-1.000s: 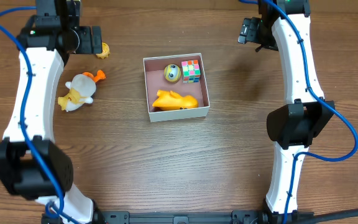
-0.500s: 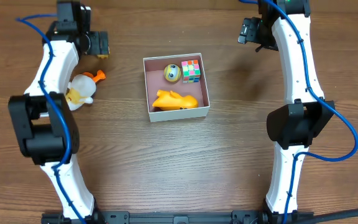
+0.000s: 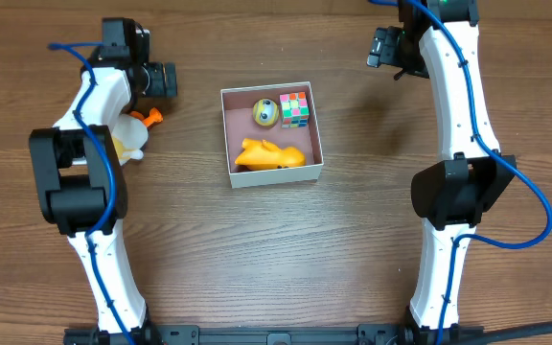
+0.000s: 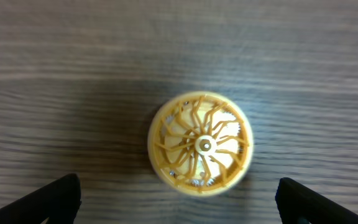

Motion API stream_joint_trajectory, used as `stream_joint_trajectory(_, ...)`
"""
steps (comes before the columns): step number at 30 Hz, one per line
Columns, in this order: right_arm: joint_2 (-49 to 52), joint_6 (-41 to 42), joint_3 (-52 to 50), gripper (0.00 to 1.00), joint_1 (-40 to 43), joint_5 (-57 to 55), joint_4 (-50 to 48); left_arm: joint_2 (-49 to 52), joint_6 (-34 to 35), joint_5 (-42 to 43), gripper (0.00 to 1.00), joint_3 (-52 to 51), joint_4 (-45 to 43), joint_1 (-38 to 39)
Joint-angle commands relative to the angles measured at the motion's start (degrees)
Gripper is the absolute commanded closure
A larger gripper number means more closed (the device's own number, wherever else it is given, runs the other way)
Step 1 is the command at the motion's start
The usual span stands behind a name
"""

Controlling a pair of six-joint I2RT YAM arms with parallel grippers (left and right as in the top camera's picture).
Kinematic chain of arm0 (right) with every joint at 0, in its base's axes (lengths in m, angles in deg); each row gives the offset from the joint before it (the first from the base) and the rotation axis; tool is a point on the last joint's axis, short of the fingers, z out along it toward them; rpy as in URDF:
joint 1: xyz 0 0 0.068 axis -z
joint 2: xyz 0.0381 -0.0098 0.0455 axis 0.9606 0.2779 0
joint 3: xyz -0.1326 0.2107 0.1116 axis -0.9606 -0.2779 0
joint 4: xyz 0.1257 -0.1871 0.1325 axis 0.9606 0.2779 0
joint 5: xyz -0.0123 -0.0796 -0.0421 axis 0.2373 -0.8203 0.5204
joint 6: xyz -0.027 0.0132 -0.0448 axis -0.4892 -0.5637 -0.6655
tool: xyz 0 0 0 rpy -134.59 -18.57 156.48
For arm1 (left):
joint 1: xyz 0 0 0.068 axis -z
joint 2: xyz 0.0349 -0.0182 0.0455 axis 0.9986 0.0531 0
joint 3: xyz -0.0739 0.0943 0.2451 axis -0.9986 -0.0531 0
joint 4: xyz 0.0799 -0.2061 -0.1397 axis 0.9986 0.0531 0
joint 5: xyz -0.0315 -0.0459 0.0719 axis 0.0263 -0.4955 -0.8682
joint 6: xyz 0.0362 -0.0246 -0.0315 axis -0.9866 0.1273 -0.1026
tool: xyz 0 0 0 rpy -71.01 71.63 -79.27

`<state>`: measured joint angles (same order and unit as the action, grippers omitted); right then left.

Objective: Pack container
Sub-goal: 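Reach the left gripper to the yellow disc toy and grasp it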

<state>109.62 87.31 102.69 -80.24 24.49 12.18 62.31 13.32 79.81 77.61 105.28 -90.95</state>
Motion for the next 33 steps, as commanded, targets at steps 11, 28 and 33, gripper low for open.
stream_joint_trajectory(11,-0.76,0.42,1.4,0.0,-0.09,-0.39,-0.15,3.19,1.01,0.61,0.0,0.9,-10.51,1.44)
stream_joint_trajectory(28,-0.79,0.42,1.4,0.0,-0.09,-0.39,-0.15,5.9,1.29,-0.24,0.3,0.85,-10.14,1.46)
stream_joint_trajectory(33,-0.76,0.42,1.4,0.0,-0.09,-0.39,-0.15,5.9,1.46,-0.24,0.37,0.85,-10.14,1.46)
